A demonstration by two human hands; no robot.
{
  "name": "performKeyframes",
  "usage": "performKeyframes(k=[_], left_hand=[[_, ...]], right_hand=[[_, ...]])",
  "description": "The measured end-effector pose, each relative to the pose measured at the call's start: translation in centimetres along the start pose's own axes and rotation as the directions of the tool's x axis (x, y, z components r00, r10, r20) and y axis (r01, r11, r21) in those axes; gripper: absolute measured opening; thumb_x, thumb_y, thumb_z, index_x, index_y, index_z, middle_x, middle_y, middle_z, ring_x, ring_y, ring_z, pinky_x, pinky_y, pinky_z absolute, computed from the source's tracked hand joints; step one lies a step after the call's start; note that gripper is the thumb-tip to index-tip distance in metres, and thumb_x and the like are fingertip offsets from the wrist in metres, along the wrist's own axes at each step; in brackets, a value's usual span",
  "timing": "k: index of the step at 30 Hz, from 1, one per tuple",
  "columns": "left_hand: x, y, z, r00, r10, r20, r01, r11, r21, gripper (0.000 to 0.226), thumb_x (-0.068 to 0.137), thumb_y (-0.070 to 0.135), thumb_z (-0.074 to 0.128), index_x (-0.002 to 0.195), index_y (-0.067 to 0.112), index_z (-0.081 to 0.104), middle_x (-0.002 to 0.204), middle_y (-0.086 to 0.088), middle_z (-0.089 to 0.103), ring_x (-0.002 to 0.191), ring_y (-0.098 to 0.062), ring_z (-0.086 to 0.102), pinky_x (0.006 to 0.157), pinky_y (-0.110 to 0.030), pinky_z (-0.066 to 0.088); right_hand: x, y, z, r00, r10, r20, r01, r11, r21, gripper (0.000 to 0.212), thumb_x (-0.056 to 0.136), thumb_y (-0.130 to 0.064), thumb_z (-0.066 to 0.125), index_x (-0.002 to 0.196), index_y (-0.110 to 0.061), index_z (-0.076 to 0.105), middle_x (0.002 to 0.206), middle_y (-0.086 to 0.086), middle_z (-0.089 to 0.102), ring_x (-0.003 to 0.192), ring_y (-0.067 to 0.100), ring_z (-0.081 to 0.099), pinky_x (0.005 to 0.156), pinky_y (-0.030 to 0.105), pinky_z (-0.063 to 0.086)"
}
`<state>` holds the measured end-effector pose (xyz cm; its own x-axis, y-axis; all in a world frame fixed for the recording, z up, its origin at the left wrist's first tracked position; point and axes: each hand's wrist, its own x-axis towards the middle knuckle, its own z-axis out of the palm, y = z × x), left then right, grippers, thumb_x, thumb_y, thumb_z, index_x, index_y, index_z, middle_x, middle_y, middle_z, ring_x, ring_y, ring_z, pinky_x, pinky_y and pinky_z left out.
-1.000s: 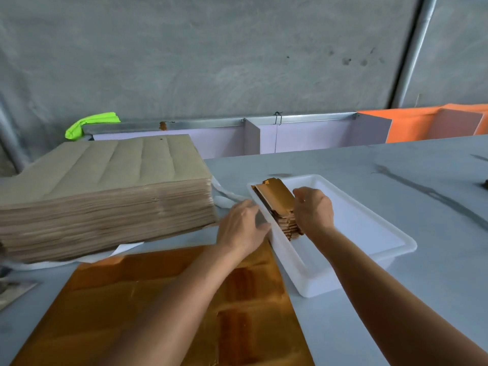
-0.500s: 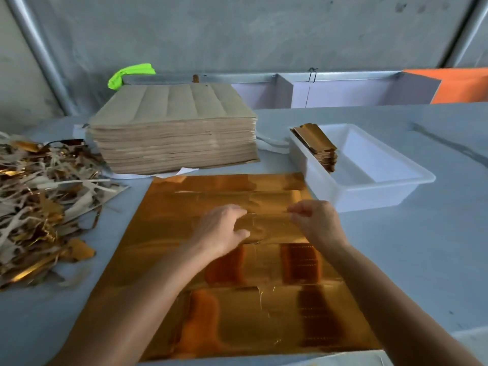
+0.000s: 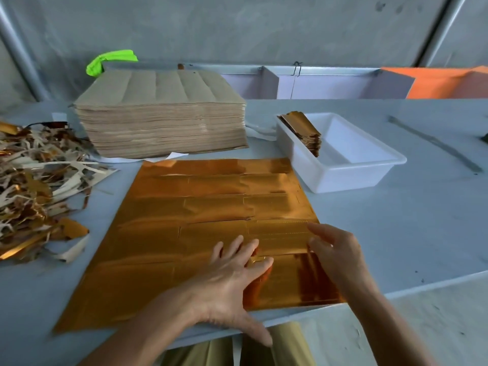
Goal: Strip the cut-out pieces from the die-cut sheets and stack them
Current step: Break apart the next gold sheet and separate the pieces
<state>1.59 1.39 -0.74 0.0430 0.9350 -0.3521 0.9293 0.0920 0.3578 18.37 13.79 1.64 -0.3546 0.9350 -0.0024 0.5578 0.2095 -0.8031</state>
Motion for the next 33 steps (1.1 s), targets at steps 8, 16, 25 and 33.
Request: performKeyframes(k=[8, 16, 25, 33], left_hand=[[0.1, -0.7, 1.3, 0.994, -0.008, -0.107, 0.01, 1.0, 0.02, 0.106, 0.055, 0.091, 0.036, 0.144, 0.051, -0.003, 0.149, 0.019, -0.03, 0.13, -0.003, -0.037, 0.11, -0.047, -0.024], [0.6, -0.4, 1.1, 0.966, -0.156, -0.207, 0.166, 0.986, 0.03, 0.096, 0.065, 0.088, 0.029, 0.147, 0.047, -0.001, 0.154, 0.011, -0.024, 0.139, -0.012, -0.028, 0.108, -0.045, -0.022], [1.0, -1.8, 0.7, 0.956, -0.147, -0.255, 0.164, 0.985, 0.045, 0.107, 0.056, 0.093, 0.023, 0.148, 0.044, 0.002, 0.156, 0.007, -0.02, 0.141, -0.013, -0.026, 0.109, -0.046, -0.02], [0.9, -2.7, 0.8, 0.941, -0.101, -0.323, 0.083, 0.994, -0.067, 0.113, 0.048, 0.1, 0.012, 0.147, 0.044, 0.015, 0.158, 0.011, -0.009, 0.142, -0.008, -0.017, 0.111, -0.044, -0.015]], right_hand=[[-1.5, 1.6, -1.4, 0.989, 0.091, -0.115, -0.074, 0.987, 0.144, 0.028, 0.095, -0.016, 0.052, 0.121, -0.014, 0.064, 0.121, 0.001, 0.061, 0.112, 0.026, 0.056, 0.093, 0.047, 0.05], [0.5, 0.8, -0.5, 0.996, 0.081, -0.042, -0.068, 0.967, 0.245, 0.03, 0.091, -0.005, 0.049, 0.105, -0.021, 0.071, 0.102, 0.001, 0.067, 0.096, 0.026, 0.063, 0.082, 0.043, 0.055], [1.3, 1.2, 0.9, 0.997, -0.062, 0.043, 0.074, 0.9, -0.43, 0.028, 0.093, -0.021, 0.047, 0.068, -0.008, 0.047, 0.085, 0.006, 0.05, 0.095, 0.023, 0.046, 0.096, 0.03, 0.03], [1.1, 0.8, 1.1, 0.987, -0.156, 0.025, 0.15, 0.878, -0.454, 0.025, 0.09, -0.018, 0.052, 0.069, -0.005, 0.049, 0.08, 0.007, 0.049, 0.095, 0.026, 0.048, 0.096, 0.033, 0.032]])
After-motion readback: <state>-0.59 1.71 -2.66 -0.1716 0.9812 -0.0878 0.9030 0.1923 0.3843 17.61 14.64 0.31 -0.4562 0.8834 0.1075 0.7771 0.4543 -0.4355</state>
